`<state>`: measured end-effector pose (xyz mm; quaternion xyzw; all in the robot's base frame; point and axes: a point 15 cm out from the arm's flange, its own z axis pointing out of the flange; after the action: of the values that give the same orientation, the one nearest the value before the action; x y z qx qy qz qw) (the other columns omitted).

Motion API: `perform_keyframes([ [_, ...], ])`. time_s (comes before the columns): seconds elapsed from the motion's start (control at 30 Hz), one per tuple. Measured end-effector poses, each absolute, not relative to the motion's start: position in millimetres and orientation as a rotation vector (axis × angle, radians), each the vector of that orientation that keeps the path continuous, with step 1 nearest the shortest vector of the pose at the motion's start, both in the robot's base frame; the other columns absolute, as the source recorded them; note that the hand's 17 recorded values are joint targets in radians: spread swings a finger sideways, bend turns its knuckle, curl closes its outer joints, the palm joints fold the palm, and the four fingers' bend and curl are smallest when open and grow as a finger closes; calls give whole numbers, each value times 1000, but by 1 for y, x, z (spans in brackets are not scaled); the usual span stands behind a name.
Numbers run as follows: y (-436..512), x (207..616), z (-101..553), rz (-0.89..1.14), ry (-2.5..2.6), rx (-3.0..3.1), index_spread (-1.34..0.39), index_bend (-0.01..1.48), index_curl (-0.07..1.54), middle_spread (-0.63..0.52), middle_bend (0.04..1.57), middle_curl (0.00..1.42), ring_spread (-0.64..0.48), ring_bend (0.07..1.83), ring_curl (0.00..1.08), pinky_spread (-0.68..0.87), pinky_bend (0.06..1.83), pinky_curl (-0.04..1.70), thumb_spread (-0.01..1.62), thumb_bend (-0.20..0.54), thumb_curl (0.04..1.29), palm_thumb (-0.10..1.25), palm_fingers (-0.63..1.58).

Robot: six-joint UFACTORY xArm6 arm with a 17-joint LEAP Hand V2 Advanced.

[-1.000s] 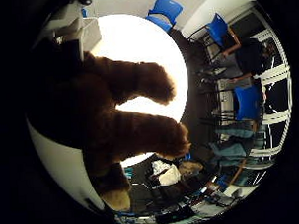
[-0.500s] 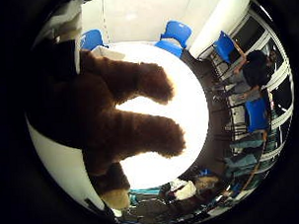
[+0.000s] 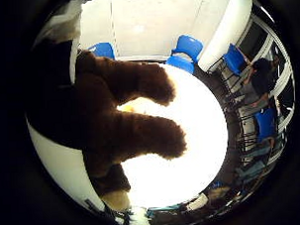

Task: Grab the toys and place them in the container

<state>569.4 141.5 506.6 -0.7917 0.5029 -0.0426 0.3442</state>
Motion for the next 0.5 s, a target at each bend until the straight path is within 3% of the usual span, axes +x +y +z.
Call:
perform_keyframes([
  [0.3, 183, 583, 481, -77, 1279, -2076, -214, 1046, 802, -96, 1385, 642, -174, 1465, 624, -221, 1099, 1143, 1094, -16, 694, 1024, 1159],
  [0.5, 187, 591, 464, -63, 1289, -2083, -218, 943, 794, -105, 1339, 628, -179, 1441, 607, -249, 1072, 1073, 1103, -27, 669, 897, 1140],
])
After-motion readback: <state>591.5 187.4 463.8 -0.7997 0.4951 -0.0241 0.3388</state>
